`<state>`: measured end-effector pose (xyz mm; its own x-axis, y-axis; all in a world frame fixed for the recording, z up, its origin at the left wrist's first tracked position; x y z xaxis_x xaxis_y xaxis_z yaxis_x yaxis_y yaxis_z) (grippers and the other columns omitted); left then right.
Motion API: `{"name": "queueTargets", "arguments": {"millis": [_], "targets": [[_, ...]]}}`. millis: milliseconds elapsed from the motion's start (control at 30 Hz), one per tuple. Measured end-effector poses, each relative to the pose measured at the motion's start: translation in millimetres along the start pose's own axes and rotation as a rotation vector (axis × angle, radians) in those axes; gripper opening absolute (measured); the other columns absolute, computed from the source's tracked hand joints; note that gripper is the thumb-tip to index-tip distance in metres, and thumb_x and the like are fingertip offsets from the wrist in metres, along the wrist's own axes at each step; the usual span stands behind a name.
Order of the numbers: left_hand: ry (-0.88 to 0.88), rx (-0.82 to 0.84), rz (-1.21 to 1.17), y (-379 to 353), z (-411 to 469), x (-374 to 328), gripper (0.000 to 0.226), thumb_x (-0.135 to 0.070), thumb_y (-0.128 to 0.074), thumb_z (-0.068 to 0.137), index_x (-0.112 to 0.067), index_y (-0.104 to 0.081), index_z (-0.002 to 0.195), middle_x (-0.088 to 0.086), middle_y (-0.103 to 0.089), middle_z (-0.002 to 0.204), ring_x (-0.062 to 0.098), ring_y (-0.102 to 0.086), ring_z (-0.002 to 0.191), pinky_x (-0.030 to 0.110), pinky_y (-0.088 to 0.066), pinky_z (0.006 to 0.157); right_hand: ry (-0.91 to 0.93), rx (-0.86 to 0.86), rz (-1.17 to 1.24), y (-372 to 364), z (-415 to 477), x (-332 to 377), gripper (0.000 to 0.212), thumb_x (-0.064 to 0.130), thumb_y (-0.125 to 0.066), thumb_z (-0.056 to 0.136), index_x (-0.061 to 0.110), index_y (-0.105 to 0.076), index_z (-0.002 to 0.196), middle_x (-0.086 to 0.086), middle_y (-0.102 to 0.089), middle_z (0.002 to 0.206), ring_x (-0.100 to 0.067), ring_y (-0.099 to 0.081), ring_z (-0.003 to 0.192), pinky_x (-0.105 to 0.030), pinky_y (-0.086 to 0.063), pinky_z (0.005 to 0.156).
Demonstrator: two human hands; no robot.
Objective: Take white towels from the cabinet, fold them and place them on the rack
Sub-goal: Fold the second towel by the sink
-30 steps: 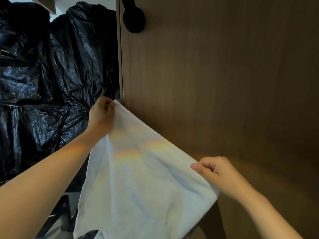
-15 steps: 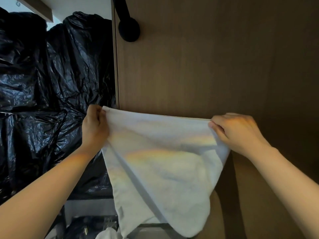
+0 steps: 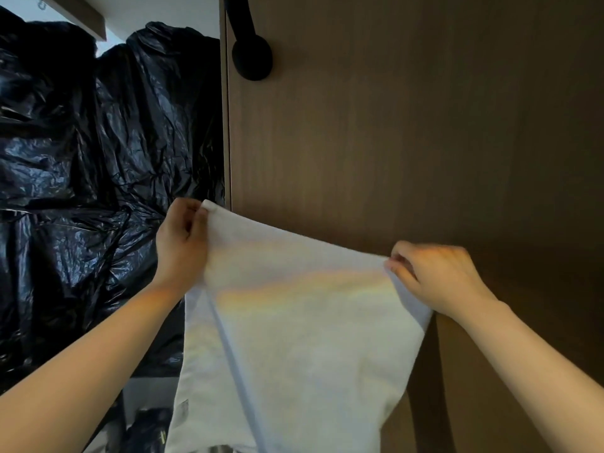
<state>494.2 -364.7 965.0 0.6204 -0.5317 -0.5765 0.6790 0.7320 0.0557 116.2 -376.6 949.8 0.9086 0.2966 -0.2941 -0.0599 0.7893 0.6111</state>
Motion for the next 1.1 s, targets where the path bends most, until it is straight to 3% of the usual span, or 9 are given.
{"name": "queueTargets", "arguments": {"millis": [133, 300, 433, 500, 600, 700, 833, 1000, 1100], "targets": [[-0.114, 0.142, 0.002, -13, -21, -32, 0.005, -0.02, -0.055, 0.097, -0.02, -0.059, 0.096, -0.009, -0.06, 0.075, -0.006, -0.053, 0.065, 0.008, -0.037, 0.054, -0.101, 0.16, 0.224, -21, -12, 14, 0.023, 0.056, -0.048, 0.092, 0.037, -0.053, 0.105, 0.017, -0.057, 0.079, -0.002, -0.053, 0.069, -0.023, -0.045, 0.058], [-0.189, 0.418, -0.042, -35, -55, -59, 0.007, -0.025, -0.057, 0.095, -0.026, -0.064, 0.092, -0.013, -0.062, 0.079, -0.001, -0.058, 0.074, 0.01, -0.044, 0.064, -0.176, 0.146, 0.587, -15, -7, 57, 0.022, 0.056, -0.051, 0.091, 0.045, -0.057, 0.109, 0.032, -0.051, 0.092, 0.007, -0.055, 0.084, -0.011, -0.045, 0.07], [-0.186, 0.458, -0.069, -40, -71, -67, 0.006, -0.024, -0.063, 0.092, -0.025, -0.068, 0.089, -0.015, -0.063, 0.077, 0.0, -0.059, 0.074, 0.011, -0.044, 0.063, -0.257, 0.066, 0.938, 0, -1, 85, 0.026, 0.048, -0.055, 0.093, 0.043, -0.06, 0.119, 0.041, -0.051, 0.103, 0.02, -0.052, 0.1, -0.001, -0.04, 0.071], [-0.171, 0.451, -0.096, -41, -76, -69, 0.006, -0.023, -0.065, 0.091, -0.021, -0.07, 0.088, -0.013, -0.065, 0.077, 0.002, -0.059, 0.072, 0.011, -0.044, 0.061, -0.251, 0.03, 1.062, 6, 1, 96, 0.029, 0.04, -0.057, 0.095, 0.034, -0.063, 0.122, 0.035, -0.058, 0.11, 0.019, -0.052, 0.104, -0.003, -0.045, 0.078], [-0.149, 0.436, -0.16, -42, -82, -73, 0.006, -0.021, -0.067, 0.09, -0.019, -0.072, 0.089, -0.01, -0.067, 0.077, 0.003, -0.06, 0.068, 0.013, -0.045, 0.06, -0.245, -0.001, 1.219, 9, 0, 109, 0.025, 0.029, -0.059, 0.096, 0.025, -0.069, 0.118, 0.019, -0.07, 0.108, 0.004, -0.063, 0.102, -0.018, -0.052, 0.084], [-0.145, 0.433, -0.181, -43, -85, -77, 0.007, -0.021, -0.066, 0.09, -0.02, -0.073, 0.091, -0.01, -0.069, 0.079, 0.003, -0.061, 0.069, 0.014, -0.047, 0.061, -0.289, -0.052, 1.278, 9, -2, 114, 0.015, 0.028, -0.06, 0.095, 0.025, -0.073, 0.101, 0.017, -0.072, 0.092, 0.0, -0.066, 0.091, -0.017, -0.052, 0.076], [-0.136, 0.479, -0.204, -43, -89, -79, 0.011, -0.024, -0.066, 0.091, -0.024, -0.067, 0.102, -0.014, -0.067, 0.083, 0.003, -0.062, 0.074, 0.016, -0.048, 0.064, -0.384, -0.1, 1.246, 3, -3, 117, 0.017, 0.032, -0.054, 0.098, 0.024, -0.067, 0.09, 0.011, -0.068, 0.083, -0.006, -0.063, 0.08, -0.021, -0.049, 0.066], [-0.029, 0.58, -0.243, -39, -104, -65, 0.016, -0.025, -0.072, 0.086, -0.03, -0.06, 0.096, -0.012, -0.064, 0.086, 0.01, -0.061, 0.077, 0.026, -0.052, 0.069, -0.513, -0.169, 1.268, 1, -4, 109, 0.022, 0.037, -0.047, 0.1, 0.025, -0.062, 0.088, 0.011, -0.065, 0.082, -0.008, -0.062, 0.079, -0.025, -0.051, 0.066], [0.04, 0.575, -0.262, -35, -112, -58, 0.008, -0.024, -0.073, 0.085, -0.026, -0.065, 0.086, -0.004, -0.065, 0.077, 0.023, -0.061, 0.071, 0.036, -0.053, 0.066, -0.503, -0.091, 1.255, 3, -3, 105, 0.022, 0.042, -0.046, 0.099, 0.028, -0.062, 0.092, 0.014, -0.065, 0.083, -0.005, -0.062, 0.083, -0.03, -0.054, 0.073]]}}
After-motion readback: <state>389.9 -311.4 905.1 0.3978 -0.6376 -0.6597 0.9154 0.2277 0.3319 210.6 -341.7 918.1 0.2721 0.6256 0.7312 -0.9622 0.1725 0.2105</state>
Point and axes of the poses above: each hand's wrist, its own z-axis towards the middle knuckle, its own y-axis out of the back of the hand, x = y × z, the point moved 2 cm from there along z, towards the middle knuckle
